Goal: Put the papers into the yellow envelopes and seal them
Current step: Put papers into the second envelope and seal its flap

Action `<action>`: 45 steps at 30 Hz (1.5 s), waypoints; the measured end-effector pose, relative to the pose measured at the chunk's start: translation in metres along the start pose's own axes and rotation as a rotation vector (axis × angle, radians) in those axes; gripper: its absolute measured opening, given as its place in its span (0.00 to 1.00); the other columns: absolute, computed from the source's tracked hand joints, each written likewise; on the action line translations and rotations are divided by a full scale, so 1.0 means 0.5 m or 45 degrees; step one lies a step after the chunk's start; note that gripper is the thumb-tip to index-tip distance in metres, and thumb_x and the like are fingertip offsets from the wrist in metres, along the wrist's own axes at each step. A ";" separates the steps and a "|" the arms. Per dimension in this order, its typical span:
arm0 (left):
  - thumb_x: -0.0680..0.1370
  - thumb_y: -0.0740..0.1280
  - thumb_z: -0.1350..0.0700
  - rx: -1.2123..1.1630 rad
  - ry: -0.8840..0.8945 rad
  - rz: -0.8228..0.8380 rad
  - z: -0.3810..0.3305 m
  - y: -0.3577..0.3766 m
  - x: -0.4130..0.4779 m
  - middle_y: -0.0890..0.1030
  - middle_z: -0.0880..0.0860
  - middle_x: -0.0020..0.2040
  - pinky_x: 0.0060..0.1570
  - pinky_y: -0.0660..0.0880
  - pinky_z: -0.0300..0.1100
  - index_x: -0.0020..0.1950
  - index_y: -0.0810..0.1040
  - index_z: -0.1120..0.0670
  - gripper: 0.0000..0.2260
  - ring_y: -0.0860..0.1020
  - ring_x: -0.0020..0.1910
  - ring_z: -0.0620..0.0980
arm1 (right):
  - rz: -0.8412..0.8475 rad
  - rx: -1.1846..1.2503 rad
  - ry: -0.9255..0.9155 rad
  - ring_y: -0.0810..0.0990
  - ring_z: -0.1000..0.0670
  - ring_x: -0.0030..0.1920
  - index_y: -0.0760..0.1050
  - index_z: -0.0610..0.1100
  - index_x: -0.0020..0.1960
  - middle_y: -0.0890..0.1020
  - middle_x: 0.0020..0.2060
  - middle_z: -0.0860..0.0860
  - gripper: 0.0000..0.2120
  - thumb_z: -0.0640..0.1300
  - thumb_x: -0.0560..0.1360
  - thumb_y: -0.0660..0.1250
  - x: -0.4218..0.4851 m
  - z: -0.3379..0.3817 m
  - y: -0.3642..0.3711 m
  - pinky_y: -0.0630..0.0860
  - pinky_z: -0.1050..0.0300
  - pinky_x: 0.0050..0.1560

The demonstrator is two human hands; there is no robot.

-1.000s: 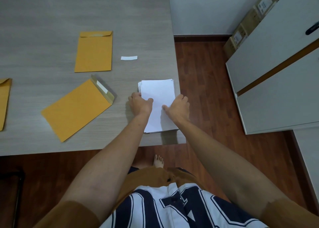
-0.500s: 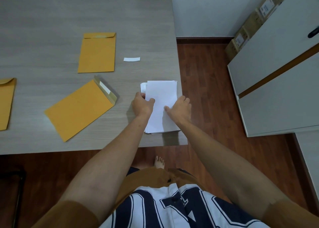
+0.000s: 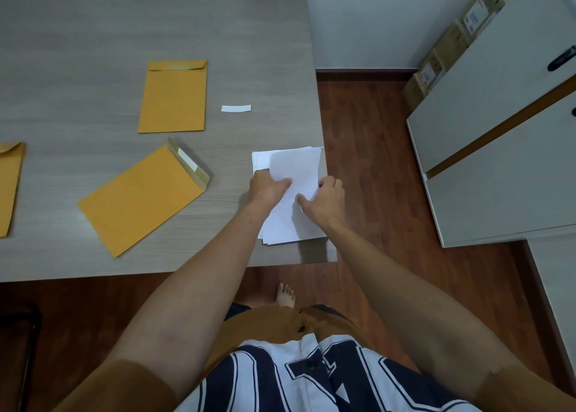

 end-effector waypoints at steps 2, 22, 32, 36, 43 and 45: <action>0.73 0.74 0.57 -0.092 -0.007 0.004 -0.006 -0.002 0.000 0.83 0.57 0.53 0.52 0.79 0.47 0.55 0.79 0.59 0.13 0.82 0.51 0.57 | -0.018 0.090 -0.001 0.70 0.49 0.59 0.68 0.46 0.61 0.71 0.59 0.50 0.28 0.59 0.69 0.72 0.001 -0.003 -0.003 0.71 0.56 0.56; 0.72 0.73 0.48 0.316 0.111 -0.042 0.017 -0.047 -0.017 0.78 0.57 0.61 0.58 0.76 0.50 0.61 0.78 0.59 0.22 0.78 0.58 0.57 | 0.003 0.167 0.181 0.78 0.48 0.49 0.75 0.42 0.56 0.81 0.52 0.47 0.16 0.46 0.72 0.71 0.007 -0.011 -0.015 0.75 0.57 0.44; 0.71 0.72 0.53 0.290 0.046 -0.095 0.017 -0.041 -0.021 0.79 0.58 0.59 0.52 0.79 0.47 0.56 0.80 0.59 0.16 0.80 0.53 0.56 | -0.058 0.199 0.245 0.77 0.44 0.57 0.74 0.38 0.59 0.77 0.57 0.43 0.19 0.42 0.71 0.72 0.007 -0.012 -0.010 0.78 0.48 0.57; 0.71 0.72 0.53 0.296 0.039 -0.078 0.014 -0.036 -0.017 0.79 0.57 0.59 0.50 0.78 0.44 0.56 0.80 0.59 0.16 0.80 0.53 0.55 | -0.042 0.236 0.262 0.79 0.44 0.55 0.74 0.38 0.57 0.80 0.54 0.44 0.18 0.43 0.70 0.72 0.015 -0.017 -0.017 0.79 0.50 0.54; 0.71 0.72 0.55 0.306 0.061 -0.100 0.013 -0.033 -0.010 0.82 0.59 0.53 0.48 0.78 0.45 0.47 0.82 0.61 0.10 0.80 0.54 0.56 | 0.030 0.254 0.224 0.80 0.48 0.49 0.74 0.42 0.57 0.80 0.52 0.48 0.20 0.45 0.68 0.75 0.025 -0.009 -0.023 0.80 0.54 0.48; 0.71 0.72 0.55 0.308 0.042 -0.113 0.015 -0.035 -0.009 0.81 0.60 0.54 0.44 0.76 0.43 0.45 0.82 0.61 0.10 0.80 0.52 0.57 | -0.009 0.213 0.171 0.80 0.46 0.50 0.76 0.41 0.56 0.81 0.51 0.46 0.18 0.44 0.68 0.75 0.029 -0.003 -0.031 0.79 0.53 0.48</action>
Point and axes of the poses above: each hand's wrist, its own x-axis towards the middle knuckle, its own y-axis out of the palm, z = x × y, the point moved 5 cm from there along x, towards the middle knuckle
